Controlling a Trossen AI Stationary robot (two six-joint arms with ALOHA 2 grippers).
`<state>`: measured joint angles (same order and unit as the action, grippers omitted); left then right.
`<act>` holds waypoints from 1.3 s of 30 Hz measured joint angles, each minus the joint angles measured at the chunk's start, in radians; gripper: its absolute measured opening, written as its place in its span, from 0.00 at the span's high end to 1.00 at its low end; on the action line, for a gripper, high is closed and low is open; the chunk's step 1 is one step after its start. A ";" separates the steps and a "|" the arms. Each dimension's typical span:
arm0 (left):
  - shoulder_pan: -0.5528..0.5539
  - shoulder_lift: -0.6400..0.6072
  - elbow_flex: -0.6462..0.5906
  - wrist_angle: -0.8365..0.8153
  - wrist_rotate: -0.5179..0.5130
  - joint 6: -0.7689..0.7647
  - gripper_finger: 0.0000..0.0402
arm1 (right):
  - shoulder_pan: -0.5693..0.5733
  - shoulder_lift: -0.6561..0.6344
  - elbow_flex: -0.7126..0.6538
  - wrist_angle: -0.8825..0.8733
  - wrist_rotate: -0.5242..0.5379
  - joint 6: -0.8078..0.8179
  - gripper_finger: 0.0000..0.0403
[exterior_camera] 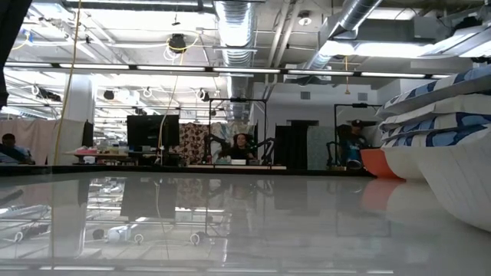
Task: Nest bowls inside each other
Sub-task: Stack the pink bowl on top of the white blue patterned bowls
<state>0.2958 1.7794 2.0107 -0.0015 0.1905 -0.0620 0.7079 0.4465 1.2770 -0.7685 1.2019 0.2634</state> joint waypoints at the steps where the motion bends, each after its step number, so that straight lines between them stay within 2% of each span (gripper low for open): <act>1: 0.000 0.000 0.036 -0.096 -0.062 0.032 0.70 | 0.006 0.005 -0.021 -0.001 -0.001 0.021 0.78; 5: 0.006 -0.002 0.119 -0.418 -0.297 0.135 0.70 | 0.035 0.046 -0.084 0.123 -0.003 -0.005 0.78; 7: 0.012 -0.005 0.120 -0.596 -0.352 0.127 0.70 | 0.043 0.083 -0.090 0.235 0.001 -0.082 0.78; 9: 0.017 -0.003 0.106 -0.770 -0.331 0.077 0.70 | 0.041 0.120 -0.089 0.415 0.026 -0.221 0.78; 12: 0.000 -0.004 0.040 -0.907 -0.231 0.002 0.70 | 0.032 0.164 -0.089 0.705 0.040 -0.494 0.78; 14: -0.036 -0.004 -0.017 -0.934 -0.185 -0.046 0.70 | 0.027 0.171 -0.089 0.866 0.046 -0.642 0.78; 17: -0.121 -0.003 -0.098 -0.894 -0.156 -0.111 0.70 | 0.024 0.152 -0.089 1.015 0.051 -0.731 0.78; 19: -0.185 -0.003 -0.140 -0.803 -0.165 -0.127 0.70 | 0.030 0.127 -0.089 1.015 0.060 -0.740 0.78; 21: -0.251 -0.003 -0.169 -0.688 -0.182 -0.138 0.70 | 0.044 0.095 -0.088 0.959 0.114 -0.728 0.78; 25: -0.359 -0.002 -0.178 -0.401 -0.224 -0.165 0.70 | 0.075 0.031 -0.086 0.715 0.348 -0.558 0.78; 27: -0.388 -0.010 -0.150 -0.287 -0.246 -0.185 0.70 | 0.091 -0.001 -0.088 0.527 0.363 -0.416 0.78; 30: -0.408 -0.018 -0.058 -0.205 -0.304 -0.179 0.70 | 0.106 -0.039 -0.089 0.277 0.362 -0.098 0.78; 32: -0.409 -0.020 0.030 -0.238 -0.353 -0.147 0.70 | 0.108 -0.058 -0.090 0.092 0.367 0.099 0.78; 35: -0.401 -0.021 0.139 -0.335 -0.431 -0.059 0.70 | 0.107 -0.074 -0.120 -0.128 0.312 0.384 0.78; 39: -0.346 -0.020 0.236 -0.540 -0.530 -0.006 0.70 | 0.109 -0.080 -0.198 -0.260 0.197 0.621 0.78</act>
<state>-0.0501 1.7596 2.2464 -0.5412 -0.3396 -0.0677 0.8168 0.3666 1.0785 -1.0289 1.3992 0.8840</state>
